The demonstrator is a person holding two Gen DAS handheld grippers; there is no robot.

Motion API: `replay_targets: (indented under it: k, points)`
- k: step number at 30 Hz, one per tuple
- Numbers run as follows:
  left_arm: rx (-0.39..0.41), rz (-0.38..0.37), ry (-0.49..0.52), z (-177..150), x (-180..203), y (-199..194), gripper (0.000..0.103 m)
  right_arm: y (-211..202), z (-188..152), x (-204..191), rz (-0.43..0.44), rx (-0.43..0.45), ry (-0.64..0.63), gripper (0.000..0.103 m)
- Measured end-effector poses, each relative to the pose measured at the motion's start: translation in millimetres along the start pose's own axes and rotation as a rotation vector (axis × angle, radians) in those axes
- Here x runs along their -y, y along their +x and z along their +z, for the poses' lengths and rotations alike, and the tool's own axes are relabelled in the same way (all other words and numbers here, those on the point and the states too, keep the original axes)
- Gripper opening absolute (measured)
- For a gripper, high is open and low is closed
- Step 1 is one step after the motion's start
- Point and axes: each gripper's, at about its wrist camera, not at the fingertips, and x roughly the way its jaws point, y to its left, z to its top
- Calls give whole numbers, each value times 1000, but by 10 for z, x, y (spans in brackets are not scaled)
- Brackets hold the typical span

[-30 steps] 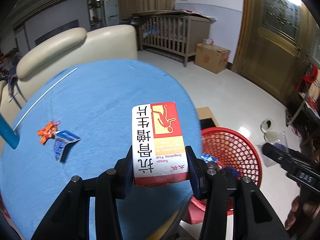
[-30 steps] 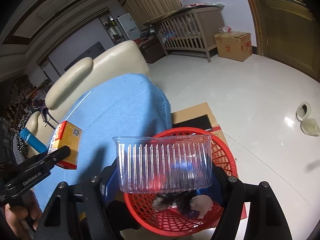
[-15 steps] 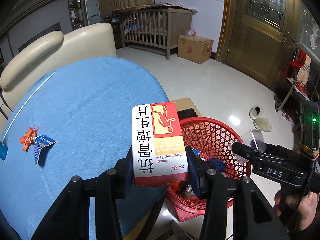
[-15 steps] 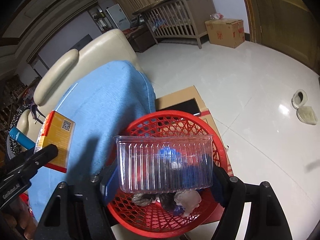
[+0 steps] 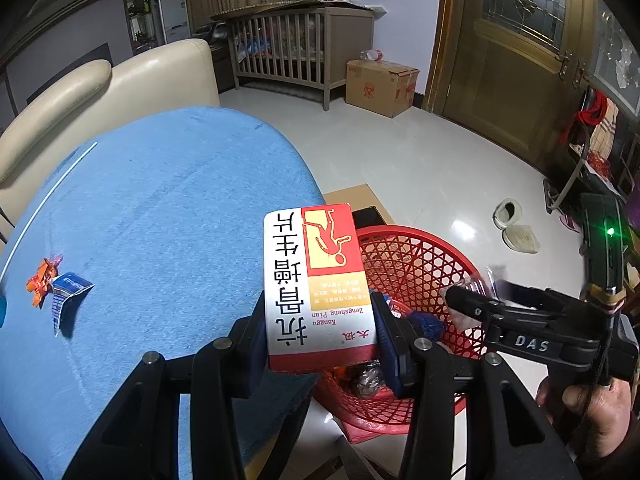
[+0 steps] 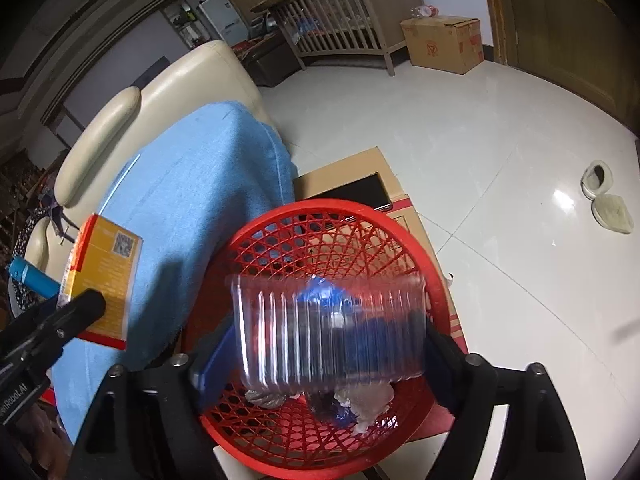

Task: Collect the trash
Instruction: 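Open the right tool to drop the tray while the left tool drops the box, then return to the table and grasp the blue toothpaste box with the left tool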

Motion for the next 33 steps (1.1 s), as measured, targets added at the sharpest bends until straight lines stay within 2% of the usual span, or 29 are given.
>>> replay_targets:
  k: [1, 2, 11, 18, 21, 22, 23, 28, 33]
  points:
    - [-2, -3, 0, 5, 2, 11, 49, -16, 10, 20, 3, 8, 8, 98]
    - [-4, -5, 0, 1, 5, 15, 49, -44, 19, 42, 10, 18, 17, 99]
    - [-28, -36, 30, 7, 116, 111, 49, -355, 145, 216, 16, 117, 81, 99]
    - [-74, -97, 80, 19, 308, 259, 50, -443, 192, 340, 14, 147, 119, 99]
    - [-85, -128, 82, 41, 372, 334, 56, -468, 181, 396, 11, 152, 131, 99]
    - [-94, -128, 82, 45, 375, 354, 66, -474, 181, 407, 9, 153, 135, 99]
    - [-102, -136, 79, 52, 368, 368, 69, -480, 177, 416, 10, 154, 138, 99]
    - [-64, -148, 4, 100, 109, 237, 70, -510, 197, 394, 10, 163, 136, 99]
    - [-12, -85, -102, 57, -421, 41, 71, -488, 257, 209, 21, 161, 95, 99]
